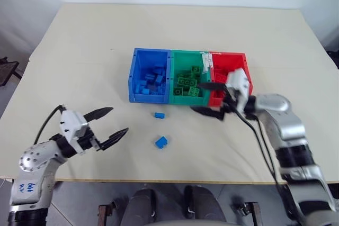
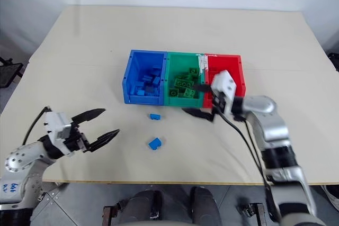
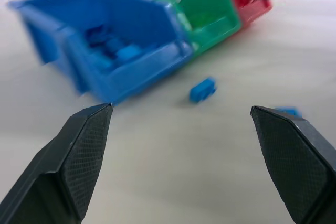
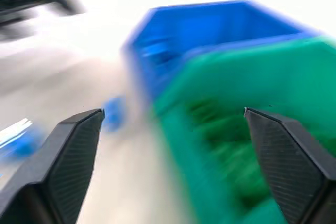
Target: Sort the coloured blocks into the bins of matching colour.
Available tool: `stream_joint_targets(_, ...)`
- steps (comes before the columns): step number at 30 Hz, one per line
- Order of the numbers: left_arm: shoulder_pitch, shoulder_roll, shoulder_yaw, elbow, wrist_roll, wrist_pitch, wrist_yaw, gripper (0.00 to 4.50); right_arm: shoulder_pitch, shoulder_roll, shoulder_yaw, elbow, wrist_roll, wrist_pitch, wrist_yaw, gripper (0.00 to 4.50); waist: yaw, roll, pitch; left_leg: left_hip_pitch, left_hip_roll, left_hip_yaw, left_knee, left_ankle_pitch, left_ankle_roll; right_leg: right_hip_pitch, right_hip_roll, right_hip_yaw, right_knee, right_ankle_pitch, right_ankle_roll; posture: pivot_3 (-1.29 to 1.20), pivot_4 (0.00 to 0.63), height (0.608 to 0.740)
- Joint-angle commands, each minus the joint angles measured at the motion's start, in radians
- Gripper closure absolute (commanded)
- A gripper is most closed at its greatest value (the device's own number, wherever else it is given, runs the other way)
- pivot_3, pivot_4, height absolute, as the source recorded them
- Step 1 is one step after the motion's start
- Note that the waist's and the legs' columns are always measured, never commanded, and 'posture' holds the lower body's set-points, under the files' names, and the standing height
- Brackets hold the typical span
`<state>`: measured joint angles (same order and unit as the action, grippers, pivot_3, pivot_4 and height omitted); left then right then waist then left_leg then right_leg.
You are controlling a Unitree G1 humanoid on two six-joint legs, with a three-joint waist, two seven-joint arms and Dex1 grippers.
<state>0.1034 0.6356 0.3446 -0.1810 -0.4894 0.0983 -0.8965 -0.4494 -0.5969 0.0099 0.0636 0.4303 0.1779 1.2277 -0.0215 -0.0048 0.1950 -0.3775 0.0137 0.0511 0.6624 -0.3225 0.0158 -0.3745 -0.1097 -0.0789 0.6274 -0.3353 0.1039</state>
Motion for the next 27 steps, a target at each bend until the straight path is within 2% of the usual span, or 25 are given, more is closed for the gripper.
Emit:
stream_joint_targets(1, 0.034, 0.041, 0.071, 0.051, -0.009, -0.034, -0.047, 0.00, 0.077, -0.054, -0.112, -0.030, 0.100, -0.141, 0.175, 0.04, -0.002, 0.000, 0.000, 0.000, 0.000, 0.001, 0.000, 0.000, 0.000, 0.000, 0.000, 0.000, -0.001, 0.000, 0.000, 0.00, 0.150, 0.740)
stream_joint_targets(5, 0.074, 0.095, 0.129, 0.137, -0.014, -0.025, -0.096, 0.00, 0.180, -0.129, -0.204, 0.016, 0.136, -0.162, 0.247, 0.04, -0.005, -0.001, 0.000, 0.004, 0.001, 0.006, 0.000, 0.000, 0.000, 0.001, -0.002, -0.001, -0.002, 0.000, 0.001, 0.00, 0.150, 0.740)
stream_joint_targets(9, 0.081, 0.127, 0.153, 0.190, 0.003, -0.081, -0.139, 0.00, 0.240, -0.175, -0.243, 0.035, 0.147, -0.146, 0.254, 0.04, -0.005, 0.000, 0.001, 0.006, 0.001, 0.006, 0.000, 0.000, 0.000, 0.001, -0.003, 0.000, -0.001, 0.000, 0.000, 0.00, 0.150, 0.740)
stream_joint_targets(13, 0.095, 0.115, 0.108, 0.089, -0.033, -0.031, -0.151, 0.00, 0.287, -0.179, -0.250, 0.012, 0.153, -0.153, 0.265, 0.04, -0.005, 0.000, 0.001, 0.006, 0.001, 0.006, 0.000, 0.001, -0.001, 0.001, -0.004, 0.001, -0.001, 0.000, -0.001, 0.00, 0.150, 0.740)
stream_joint_targets(15, 0.106, 0.094, 0.066, -0.013, -0.046, 0.003, -0.131, 0.00, 0.288, -0.169, -0.252, 0.012, 0.149, -0.174, 0.256, 0.04, -0.005, 0.002, 0.002, 0.006, 0.001, 0.006, 0.000, 0.000, -0.001, 0.000, -0.005, 0.001, -0.001, 0.000, -0.001, 0.00, 0.150, 0.740)
stream_joint_targets(21, 0.085, 0.046, -0.112, -0.255, 0.034, 0.155, 0.046, 0.00, 0.328, -0.167, -0.260, -0.023, 0.168, -0.191, 0.264, 0.04, -0.002, 0.002, 0.002, 0.006, 0.001, 0.006, -0.001, 0.000, -0.002, 0.000, -0.005, 0.000, -0.002, 0.000, -0.001, 0.00, 0.150, 0.740)
stream_joint_targets(27, -0.038, -0.019, -0.372, -0.327, 0.151, 0.339, 0.195, 0.00, 0.369, -0.167, -0.266, -0.056, 0.156, -0.201, 0.227, 0.04, 0.017, 0.003, 0.002, 0.006, 0.000, 0.008, 0.000, 0.001, 0.000, 0.002, -0.005, 0.001, -0.001, 0.001, 0.000, 0.00, 0.150, 0.740)
